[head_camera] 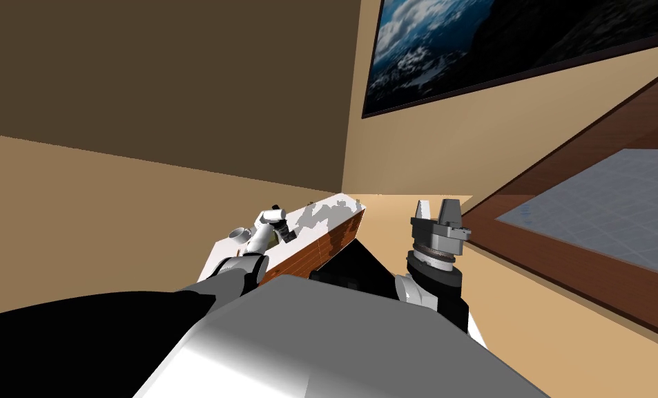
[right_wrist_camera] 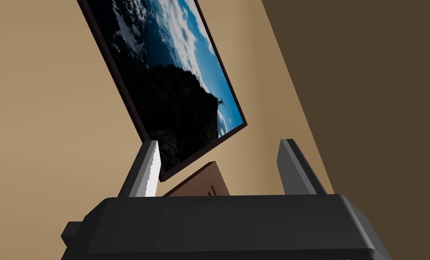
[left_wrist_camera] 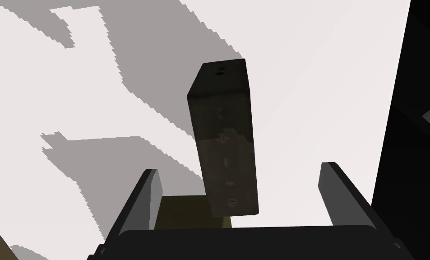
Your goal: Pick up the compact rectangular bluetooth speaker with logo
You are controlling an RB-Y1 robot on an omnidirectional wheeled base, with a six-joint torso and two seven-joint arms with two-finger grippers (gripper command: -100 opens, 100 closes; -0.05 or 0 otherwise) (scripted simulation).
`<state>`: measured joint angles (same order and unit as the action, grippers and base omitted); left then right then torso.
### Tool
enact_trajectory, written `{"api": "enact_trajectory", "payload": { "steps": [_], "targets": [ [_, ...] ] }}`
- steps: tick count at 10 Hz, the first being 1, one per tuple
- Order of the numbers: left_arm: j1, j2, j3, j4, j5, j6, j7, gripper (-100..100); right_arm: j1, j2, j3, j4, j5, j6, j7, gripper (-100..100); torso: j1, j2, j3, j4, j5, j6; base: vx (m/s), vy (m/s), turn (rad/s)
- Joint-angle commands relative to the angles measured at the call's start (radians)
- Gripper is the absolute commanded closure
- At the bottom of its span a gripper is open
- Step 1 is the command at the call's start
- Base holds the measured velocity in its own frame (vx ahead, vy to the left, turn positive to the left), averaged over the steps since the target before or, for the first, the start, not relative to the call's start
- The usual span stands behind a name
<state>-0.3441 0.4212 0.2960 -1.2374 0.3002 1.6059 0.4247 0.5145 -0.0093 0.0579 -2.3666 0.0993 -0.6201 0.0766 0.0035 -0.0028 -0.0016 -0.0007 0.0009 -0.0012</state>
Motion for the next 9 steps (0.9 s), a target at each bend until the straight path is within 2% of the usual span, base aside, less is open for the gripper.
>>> {"api": "enact_trajectory", "payload": {
  "steps": [1,2,3,6,7,8,9],
  "targets": [
    [0.000,0.000,0.000,0.000,0.000,0.000,0.000,-100,0.000,0.000,0.000,0.000,0.000,0.000,0.000,0,0.000,0.000,0.000,0.000,0.000,0.000,-0.007,0.001,-0.013],
    [0.000,0.000,0.001,0.003,0.000,0.002,0.000,0,0.000,0.000,0.000,0.000,0.000,0.000,0.000,0,-0.003,0.002,0.001,0.000,-0.001,0.000,0.000,0.000,0.000],
    [0.006,-0.008,-0.002,0.026,-0.004,-0.030,-0.006,-100,0.000,0.000,0.000,0.000,0.000,0.000,0.000,0,-0.003,0.002,0.001,0.001,-0.001,0.000,0.004,-0.004,0.012],
    [0.014,-0.021,-0.007,0.060,-0.011,-0.078,-0.014,-100,0.000,0.000,0.000,0.000,0.000,0.000,0.000,0,-0.004,0.002,0.001,0.001,-0.001,0.000,0.004,-0.005,0.014],
    [0.013,-0.019,-0.006,0.048,-0.010,-0.063,-0.011,-100,0.000,0.000,0.000,0.000,0.000,0.000,0.000,0,-0.004,0.002,0.001,0.001,-0.001,0.000,0.000,0.000,0.000],
    [0.014,-0.019,-0.006,0.049,-0.010,-0.066,-0.011,100,0.000,0.000,0.000,0.000,0.000,0.000,0.000,0,-0.004,0.003,0.001,0.001,-0.001,0.000,0.000,0.000,0.000],
    [0.014,-0.019,-0.006,0.049,-0.010,-0.065,-0.011,100,0.000,0.000,0.000,0.000,0.000,0.000,0.000,0,-0.004,0.003,0.002,0.001,-0.001,0.000,0.000,0.000,0.000]
  ]
}}
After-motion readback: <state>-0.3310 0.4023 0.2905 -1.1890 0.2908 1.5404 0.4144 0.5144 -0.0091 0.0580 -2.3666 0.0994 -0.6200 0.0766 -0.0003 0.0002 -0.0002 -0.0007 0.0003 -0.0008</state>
